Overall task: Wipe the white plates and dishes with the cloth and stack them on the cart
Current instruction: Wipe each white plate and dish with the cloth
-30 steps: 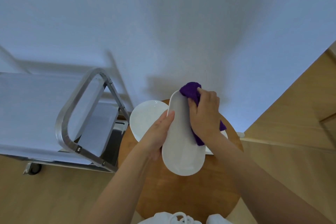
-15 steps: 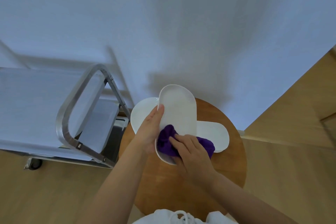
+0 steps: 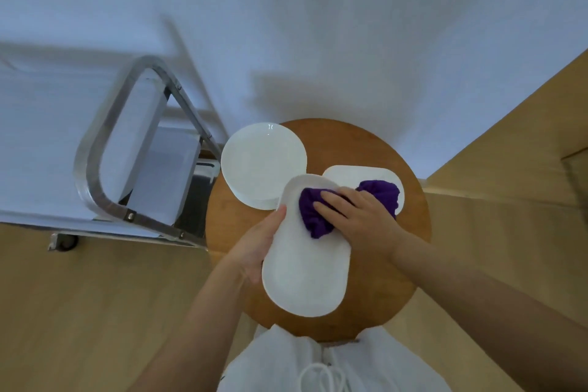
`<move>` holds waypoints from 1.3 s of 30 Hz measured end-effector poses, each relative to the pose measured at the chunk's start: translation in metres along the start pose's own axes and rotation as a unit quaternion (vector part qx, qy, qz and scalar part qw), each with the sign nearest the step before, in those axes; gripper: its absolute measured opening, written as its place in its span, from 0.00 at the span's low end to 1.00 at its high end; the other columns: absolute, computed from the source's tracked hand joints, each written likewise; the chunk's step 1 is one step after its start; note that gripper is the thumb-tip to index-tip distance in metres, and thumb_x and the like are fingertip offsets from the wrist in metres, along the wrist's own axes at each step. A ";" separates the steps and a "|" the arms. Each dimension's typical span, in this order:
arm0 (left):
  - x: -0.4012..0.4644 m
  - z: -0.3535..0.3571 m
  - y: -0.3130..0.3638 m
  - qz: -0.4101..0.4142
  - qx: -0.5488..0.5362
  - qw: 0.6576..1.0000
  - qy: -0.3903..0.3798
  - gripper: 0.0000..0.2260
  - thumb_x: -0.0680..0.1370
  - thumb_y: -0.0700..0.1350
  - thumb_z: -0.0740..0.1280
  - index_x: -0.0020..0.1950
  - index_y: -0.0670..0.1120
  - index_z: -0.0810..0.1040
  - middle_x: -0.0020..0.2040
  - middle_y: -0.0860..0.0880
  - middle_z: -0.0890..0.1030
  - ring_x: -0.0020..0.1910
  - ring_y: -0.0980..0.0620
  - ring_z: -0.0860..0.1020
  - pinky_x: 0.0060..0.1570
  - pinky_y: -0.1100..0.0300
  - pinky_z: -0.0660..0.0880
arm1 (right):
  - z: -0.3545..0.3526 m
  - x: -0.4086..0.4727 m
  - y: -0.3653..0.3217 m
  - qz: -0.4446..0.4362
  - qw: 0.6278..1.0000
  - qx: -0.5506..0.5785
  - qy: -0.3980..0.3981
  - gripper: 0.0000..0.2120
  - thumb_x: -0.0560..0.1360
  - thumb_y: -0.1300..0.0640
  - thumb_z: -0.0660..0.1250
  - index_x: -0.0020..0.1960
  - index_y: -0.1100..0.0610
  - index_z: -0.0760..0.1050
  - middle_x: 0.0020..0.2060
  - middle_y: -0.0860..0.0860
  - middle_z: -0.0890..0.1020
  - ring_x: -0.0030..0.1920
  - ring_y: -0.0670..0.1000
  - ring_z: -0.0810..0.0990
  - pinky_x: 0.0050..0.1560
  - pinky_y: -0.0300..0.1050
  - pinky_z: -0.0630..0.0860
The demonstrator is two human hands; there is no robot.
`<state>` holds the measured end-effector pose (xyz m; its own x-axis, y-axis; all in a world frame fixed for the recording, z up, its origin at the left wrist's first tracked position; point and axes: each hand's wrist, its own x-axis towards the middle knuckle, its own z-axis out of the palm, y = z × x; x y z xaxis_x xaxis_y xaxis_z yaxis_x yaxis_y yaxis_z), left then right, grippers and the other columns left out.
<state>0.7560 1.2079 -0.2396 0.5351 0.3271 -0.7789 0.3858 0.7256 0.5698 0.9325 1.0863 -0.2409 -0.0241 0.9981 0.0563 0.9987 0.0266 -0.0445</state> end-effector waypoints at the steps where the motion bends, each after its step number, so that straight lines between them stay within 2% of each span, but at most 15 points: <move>1: 0.004 -0.002 -0.008 -0.008 -0.003 1.000 0.006 0.17 0.75 0.61 0.64 0.53 0.50 0.77 0.40 0.52 0.85 0.38 0.53 0.84 0.35 0.57 0.80 | 0.007 0.003 0.002 0.040 0.999 -0.002 -0.001 0.29 0.60 0.60 0.80 0.60 0.57 0.78 0.56 0.55 0.81 0.53 0.58 0.80 0.48 0.50 0.79; 4: 0.016 -0.004 -0.036 -0.034 0.015 0.999 0.023 0.17 0.80 0.59 0.59 0.61 0.51 0.75 0.52 0.48 0.84 0.51 0.47 0.82 0.53 0.47 0.79 | 0.032 0.000 0.000 0.217 0.972 0.086 0.011 0.21 0.74 0.63 0.68 0.67 0.60 0.72 0.62 0.57 0.76 0.60 0.60 0.73 0.57 0.53 0.73; 6: 0.024 -0.006 -0.056 -0.051 0.068 0.992 0.089 0.18 0.81 0.60 0.55 0.63 0.51 0.74 0.54 0.49 0.81 0.55 0.46 0.79 0.60 0.44 0.75 | 0.045 -0.009 -0.003 0.308 0.934 0.174 0.048 0.19 0.76 0.63 0.66 0.66 0.62 0.71 0.60 0.59 0.76 0.60 0.61 0.72 0.56 0.52 0.72; 8: 0.035 -0.006 -0.078 -0.065 0.092 0.981 0.157 0.21 0.81 0.61 0.54 0.64 0.49 0.73 0.56 0.48 0.80 0.56 0.45 0.77 0.60 0.44 0.74 | 0.054 -0.020 -0.007 0.347 0.910 0.219 0.067 0.18 0.76 0.62 0.66 0.64 0.64 0.72 0.59 0.59 0.77 0.58 0.60 0.73 0.55 0.47 0.70; 11: 0.048 -0.008 -0.103 -0.065 0.034 0.967 0.245 0.20 0.82 0.56 0.56 0.65 0.45 0.74 0.53 0.48 0.78 0.49 0.48 0.77 0.49 0.51 0.74 | 0.067 -0.034 -0.013 0.388 0.886 0.244 0.065 0.17 0.76 0.62 0.66 0.63 0.63 0.73 0.57 0.59 0.78 0.56 0.58 0.74 0.53 0.42 0.66; 13: 0.057 -0.010 -0.115 -0.064 0.000 0.956 0.288 0.17 0.82 0.52 0.60 0.66 0.43 0.74 0.52 0.49 0.78 0.48 0.49 0.76 0.48 0.53 0.73 | 0.073 -0.042 -0.017 0.404 0.876 0.256 0.056 0.16 0.76 0.61 0.66 0.62 0.63 0.73 0.56 0.59 0.78 0.55 0.58 0.74 0.52 0.42 0.65; 18: 0.082 -0.008 -0.128 -0.085 -0.075 0.940 0.322 0.14 0.80 0.44 0.66 0.64 0.43 0.74 0.53 0.49 0.78 0.53 0.47 0.76 0.59 0.48 0.74 | 0.085 -0.052 -0.020 0.414 0.867 0.276 0.032 0.15 0.76 0.62 0.65 0.62 0.63 0.74 0.56 0.58 0.78 0.55 0.59 0.74 0.53 0.40 0.63; 22: 0.100 -0.001 -0.130 -0.107 -0.159 0.920 0.342 0.08 0.78 0.42 0.68 0.56 0.45 0.73 0.53 0.48 0.78 0.52 0.48 0.76 0.60 0.48 0.74 | 0.087 -0.048 -0.016 0.447 0.840 0.304 0.042 0.20 0.75 0.54 0.59 0.63 0.63 0.73 0.56 0.58 0.78 0.56 0.57 0.73 0.53 0.41 0.64; 28: 0.115 0.025 -0.136 -0.136 -0.252 0.884 0.370 0.13 0.77 0.42 0.69 0.61 0.44 0.74 0.53 0.48 0.77 0.50 0.48 0.76 0.59 0.47 0.75 | 0.091 -0.039 -0.005 0.453 0.827 0.330 0.049 0.16 0.77 0.60 0.63 0.63 0.63 0.73 0.56 0.58 0.78 0.56 0.57 0.73 0.52 0.42 0.67; 33: 0.121 0.027 -0.145 -0.181 -0.235 0.898 0.325 0.11 0.78 0.44 0.69 0.57 0.47 0.70 0.54 0.48 0.75 0.46 0.47 0.77 0.58 0.47 0.77 | 0.095 -0.029 0.008 0.449 0.829 0.327 0.057 0.17 0.76 0.59 0.63 0.63 0.64 0.72 0.57 0.59 0.77 0.57 0.56 0.73 0.52 0.42 0.67; 36: 0.125 0.025 -0.146 -0.228 -0.163 0.910 0.304 0.10 0.79 0.45 0.67 0.57 0.45 0.70 0.51 0.46 0.77 0.41 0.48 0.78 0.57 0.48 0.78 | 0.098 -0.026 0.017 0.444 0.830 0.332 0.057 0.18 0.76 0.59 0.63 0.64 0.64 0.72 0.57 0.59 0.77 0.57 0.57 0.74 0.52 0.43 0.69; 38: 0.127 0.024 -0.145 -0.266 -0.099 0.915 0.286 0.10 0.80 0.48 0.65 0.54 0.41 0.72 0.46 0.44 0.78 0.42 0.47 0.79 0.51 0.50 0.80 | 0.100 -0.023 0.023 0.439 0.832 0.335 0.059 0.19 0.75 0.56 0.61 0.63 0.64 0.72 0.56 0.60 0.78 0.56 0.57 0.74 0.52 0.43 0.69; 39: 0.126 0.024 -0.144 -0.290 -0.051 0.919 0.264 0.12 0.80 0.49 0.64 0.52 0.39 0.74 0.44 0.43 0.79 0.42 0.47 0.79 0.45 0.53 0.81 | 0.101 -0.022 0.026 0.438 0.832 0.335 0.061 0.19 0.75 0.56 0.61 0.63 0.64 0.72 0.56 0.60 0.78 0.55 0.57 0.74 0.52 0.43 0.69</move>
<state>0.7860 1.1303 -0.4133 -0.1871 0.0963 -0.9776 0.4035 0.9149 0.0129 0.9541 1.0703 -0.3439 0.7456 0.6382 -0.1920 0.3794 -0.6433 -0.6650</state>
